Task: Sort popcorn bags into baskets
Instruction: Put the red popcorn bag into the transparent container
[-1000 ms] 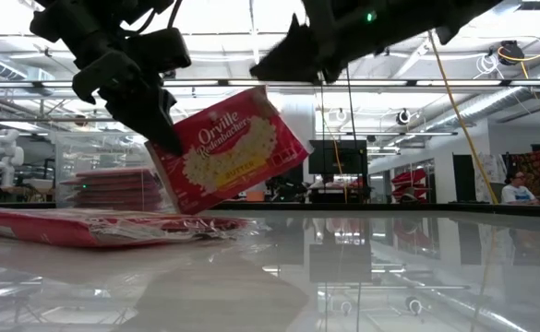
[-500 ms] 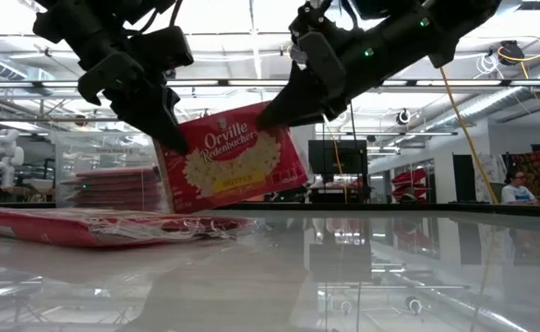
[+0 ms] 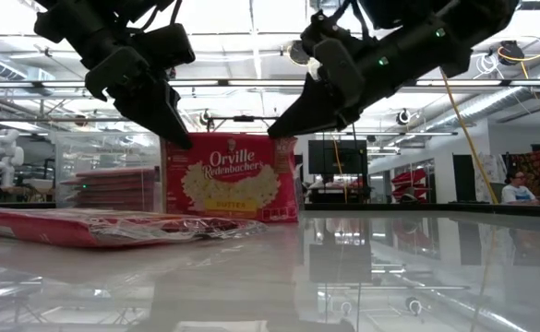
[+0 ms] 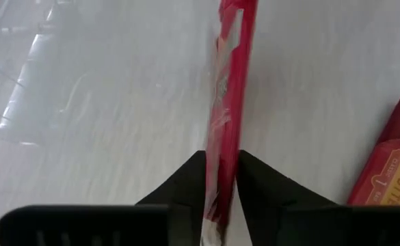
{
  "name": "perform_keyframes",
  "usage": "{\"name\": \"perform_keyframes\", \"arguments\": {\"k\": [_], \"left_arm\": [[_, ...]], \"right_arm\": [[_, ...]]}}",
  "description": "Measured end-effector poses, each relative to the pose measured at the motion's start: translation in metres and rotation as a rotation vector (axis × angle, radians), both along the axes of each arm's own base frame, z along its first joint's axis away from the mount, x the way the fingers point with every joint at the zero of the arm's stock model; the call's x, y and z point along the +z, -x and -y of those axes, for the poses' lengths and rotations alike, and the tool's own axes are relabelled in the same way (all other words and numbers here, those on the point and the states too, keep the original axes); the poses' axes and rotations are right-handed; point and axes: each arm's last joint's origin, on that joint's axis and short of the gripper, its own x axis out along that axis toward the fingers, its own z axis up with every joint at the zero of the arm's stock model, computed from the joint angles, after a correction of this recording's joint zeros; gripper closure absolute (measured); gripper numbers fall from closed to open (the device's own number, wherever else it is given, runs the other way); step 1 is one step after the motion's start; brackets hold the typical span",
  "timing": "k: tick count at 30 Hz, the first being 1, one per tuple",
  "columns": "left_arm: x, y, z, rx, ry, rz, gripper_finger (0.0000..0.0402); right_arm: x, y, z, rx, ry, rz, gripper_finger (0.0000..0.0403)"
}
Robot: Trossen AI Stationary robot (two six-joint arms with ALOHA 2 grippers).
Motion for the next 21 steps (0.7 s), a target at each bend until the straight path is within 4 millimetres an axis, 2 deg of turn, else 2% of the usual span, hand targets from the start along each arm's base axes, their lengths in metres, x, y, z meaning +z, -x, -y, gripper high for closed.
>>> {"name": "perform_keyframes", "arguments": {"k": [16, 18, 21], "left_arm": [[0.0005, -0.0007, -0.0018, -0.003, -0.024, 0.006, 0.0315], [0.0012, -0.0018, -0.0009, -0.038, -0.021, 0.015, 0.0324], [-0.0043, -0.0043, -0.002, -0.059, -0.028, -0.008, 0.0359]], "right_arm": [[-0.0025, 0.0028, 0.0004, 0.012, 0.007, 0.048, 0.0399], [-0.0025, 0.0027, 0.0003, 0.013, 0.006, 0.049, 0.0399], [-0.0026, 0.0027, 0.0003, 0.014, 0.006, 0.049, 0.0399]]}}
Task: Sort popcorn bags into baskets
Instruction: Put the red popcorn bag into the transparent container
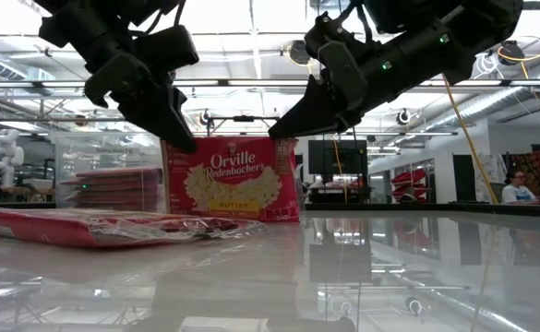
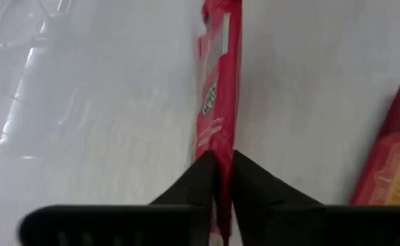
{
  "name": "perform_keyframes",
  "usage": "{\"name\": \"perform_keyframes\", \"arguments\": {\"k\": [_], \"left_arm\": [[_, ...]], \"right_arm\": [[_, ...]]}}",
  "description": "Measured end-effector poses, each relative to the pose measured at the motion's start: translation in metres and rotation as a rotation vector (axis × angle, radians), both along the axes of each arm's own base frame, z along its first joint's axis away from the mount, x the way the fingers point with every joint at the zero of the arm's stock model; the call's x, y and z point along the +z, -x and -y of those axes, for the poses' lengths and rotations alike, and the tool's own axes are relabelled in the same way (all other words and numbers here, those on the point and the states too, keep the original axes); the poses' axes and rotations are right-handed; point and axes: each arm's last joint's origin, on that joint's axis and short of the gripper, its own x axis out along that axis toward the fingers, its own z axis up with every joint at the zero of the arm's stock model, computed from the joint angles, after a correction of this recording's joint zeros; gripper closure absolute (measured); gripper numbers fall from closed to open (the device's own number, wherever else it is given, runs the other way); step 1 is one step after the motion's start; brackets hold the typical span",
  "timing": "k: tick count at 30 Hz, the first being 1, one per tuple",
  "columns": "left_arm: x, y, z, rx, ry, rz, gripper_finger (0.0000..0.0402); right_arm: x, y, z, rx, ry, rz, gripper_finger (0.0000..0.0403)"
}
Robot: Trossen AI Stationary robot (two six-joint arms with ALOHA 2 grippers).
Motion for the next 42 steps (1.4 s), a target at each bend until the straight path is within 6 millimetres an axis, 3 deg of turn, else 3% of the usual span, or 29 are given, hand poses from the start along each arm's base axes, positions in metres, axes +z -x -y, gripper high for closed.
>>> {"name": "perform_keyframes", "arguments": {"k": [3, 8, 13, 19, 23, 33, 38, 42], "left_arm": [[-0.003, -0.002, -0.005, 0.015, -0.001, -0.009, 0.0387], [-0.002, -0.004, -0.009, 0.018, -0.01, 0.004, 0.037], [0.012, 0.011, -0.011, 0.005, -0.031, -0.019, 0.0385], [0.05, 0.035, -0.02, 0.024, -0.047, -0.076, 0.0387], [0.088, 0.053, -0.029, 0.077, -0.098, -0.075, 0.0388], [0.183, 0.109, -0.052, 0.225, -0.295, -0.046, 0.0383], [0.205, 0.133, -0.066, 0.278, -0.355, -0.1, 0.0388], [0.206, 0.144, -0.08, 0.337, -0.381, -0.184, 0.0382]], "right_arm": [[0.0, 0.0, 0.0, -0.002, 0.0, 0.004, 0.0399], [0.003, 0.001, 0.001, -0.022, 0.016, 0.014, 0.0398], [0.025, 0.009, -0.001, -0.076, 0.087, 0.05, 0.0376], [0.057, 0.027, -0.007, -0.06, 0.142, 0.098, 0.0334], [0.063, 0.035, -0.015, -0.031, 0.136, 0.083, 0.0316], [0.031, 0.059, -0.039, 0.052, 0.077, 0.112, 0.031], [0.024, 0.075, -0.05, 0.108, 0.027, 0.239, 0.031], [0.024, 0.081, -0.059, 0.152, 0.027, 0.289, 0.031]]}}
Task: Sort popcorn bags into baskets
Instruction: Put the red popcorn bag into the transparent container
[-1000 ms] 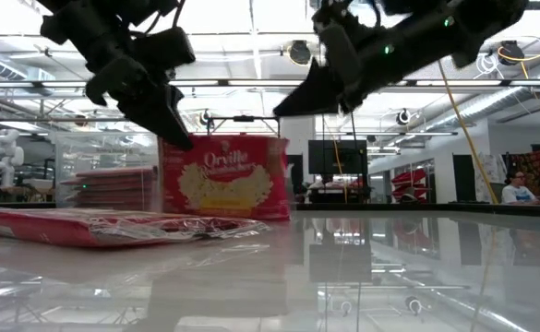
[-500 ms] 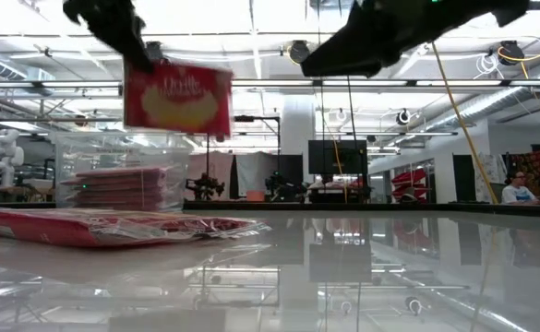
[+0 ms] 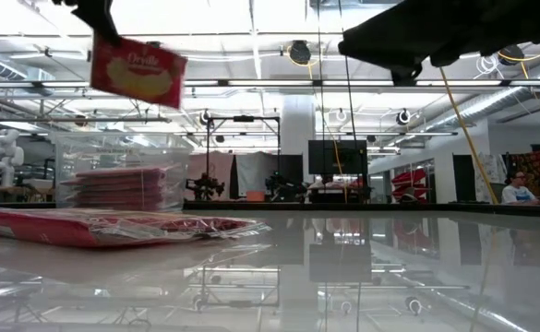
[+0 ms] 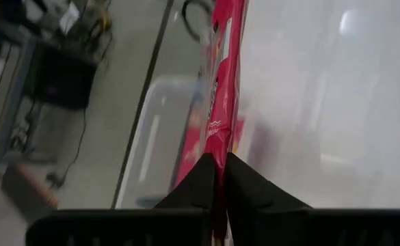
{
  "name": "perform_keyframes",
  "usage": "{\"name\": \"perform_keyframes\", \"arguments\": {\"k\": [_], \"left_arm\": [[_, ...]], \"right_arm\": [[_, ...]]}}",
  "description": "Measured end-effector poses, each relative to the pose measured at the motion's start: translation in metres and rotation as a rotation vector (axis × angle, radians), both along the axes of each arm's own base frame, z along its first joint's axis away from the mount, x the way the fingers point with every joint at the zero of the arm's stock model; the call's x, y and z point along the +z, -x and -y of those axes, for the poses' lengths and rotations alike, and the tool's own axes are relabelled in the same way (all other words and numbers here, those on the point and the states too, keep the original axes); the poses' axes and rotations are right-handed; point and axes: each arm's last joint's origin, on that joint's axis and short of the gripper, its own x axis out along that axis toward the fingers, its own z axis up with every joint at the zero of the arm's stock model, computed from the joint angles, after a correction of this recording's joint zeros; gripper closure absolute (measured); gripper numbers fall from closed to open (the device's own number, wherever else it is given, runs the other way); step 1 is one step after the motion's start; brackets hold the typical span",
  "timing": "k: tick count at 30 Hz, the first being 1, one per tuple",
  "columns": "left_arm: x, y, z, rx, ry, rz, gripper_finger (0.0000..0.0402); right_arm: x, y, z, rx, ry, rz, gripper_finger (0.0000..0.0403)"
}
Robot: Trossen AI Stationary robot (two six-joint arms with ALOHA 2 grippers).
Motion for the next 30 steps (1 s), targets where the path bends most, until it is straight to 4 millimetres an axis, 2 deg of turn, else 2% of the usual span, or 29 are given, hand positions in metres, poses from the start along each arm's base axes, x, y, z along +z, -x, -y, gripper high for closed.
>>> {"name": "perform_keyframes", "arguments": {"k": [5, 11, 17, 25, 30], "left_arm": [[-0.004, 0.008, -0.02, 0.071, 0.025, -0.075, 0.038], [-0.01, 0.01, -0.044, 0.081, 0.144, -0.064, 0.0388], [-0.024, 0.007, -0.072, 0.131, 0.243, -0.102, 0.0369], [-0.039, 0.007, -0.1, 0.196, 0.378, -0.088, 0.0387], [-0.045, 0.009, -0.112, 0.288, 0.38, -0.122, 0.035]], "right_arm": [[0.0, 0.002, -0.006, 0.023, 0.002, 0.005, 0.031], [0.0, 0.003, -0.006, 0.026, 0.004, 0.005, 0.031], [0.0, 0.003, -0.006, 0.026, 0.012, 0.002, 0.031], [-0.002, 0.003, -0.006, 0.029, 0.021, -0.016, 0.031], [-0.003, 0.003, -0.006, 0.028, 0.023, -0.032, 0.031]]}}
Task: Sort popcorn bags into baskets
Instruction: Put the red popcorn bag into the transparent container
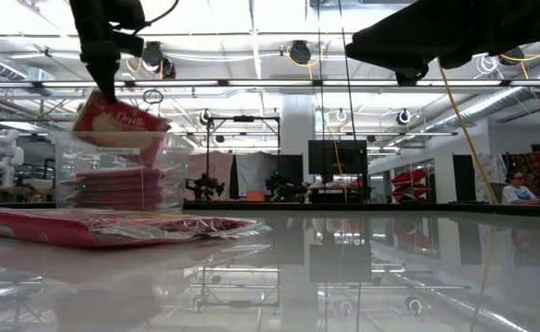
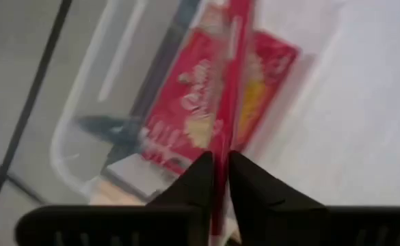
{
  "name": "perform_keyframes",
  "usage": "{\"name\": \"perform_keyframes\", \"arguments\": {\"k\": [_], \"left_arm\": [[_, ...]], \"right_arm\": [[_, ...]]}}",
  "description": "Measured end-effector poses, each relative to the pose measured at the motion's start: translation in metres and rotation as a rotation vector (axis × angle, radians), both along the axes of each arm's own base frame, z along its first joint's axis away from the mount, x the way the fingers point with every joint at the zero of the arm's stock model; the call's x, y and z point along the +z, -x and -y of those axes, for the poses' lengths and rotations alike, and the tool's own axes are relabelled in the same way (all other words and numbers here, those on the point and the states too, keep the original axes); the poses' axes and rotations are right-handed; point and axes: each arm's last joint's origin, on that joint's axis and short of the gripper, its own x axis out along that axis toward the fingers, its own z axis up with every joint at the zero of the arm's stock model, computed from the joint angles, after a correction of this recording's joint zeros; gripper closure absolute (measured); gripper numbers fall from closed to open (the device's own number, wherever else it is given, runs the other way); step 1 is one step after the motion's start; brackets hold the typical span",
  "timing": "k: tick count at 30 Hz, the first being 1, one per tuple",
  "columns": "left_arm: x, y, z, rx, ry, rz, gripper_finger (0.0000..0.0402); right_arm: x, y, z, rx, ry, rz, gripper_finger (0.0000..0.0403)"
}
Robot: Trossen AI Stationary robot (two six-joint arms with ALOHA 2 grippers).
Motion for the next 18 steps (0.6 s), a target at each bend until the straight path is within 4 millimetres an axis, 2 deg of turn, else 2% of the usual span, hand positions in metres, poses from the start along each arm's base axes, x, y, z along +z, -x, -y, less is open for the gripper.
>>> {"name": "perform_keyframes", "arguments": {"k": [5, 12, 18], "left_arm": [[-0.005, 0.0, -0.008, 0.062, 0.015, -0.021, 0.0323], [-0.006, -0.002, -0.014, 0.111, 0.004, 0.008, 0.0322], [-0.005, -0.006, -0.014, 0.196, 0.036, 0.104, 0.0321]], "right_arm": [[0.0, 0.0, 0.0, 0.0, -0.001, 0.001, 0.031], [0.0, 0.0, 0.0, 0.0, -0.002, 0.001, 0.031], [0.0, 0.0, 0.0, -0.001, -0.002, 0.001, 0.031]]}}
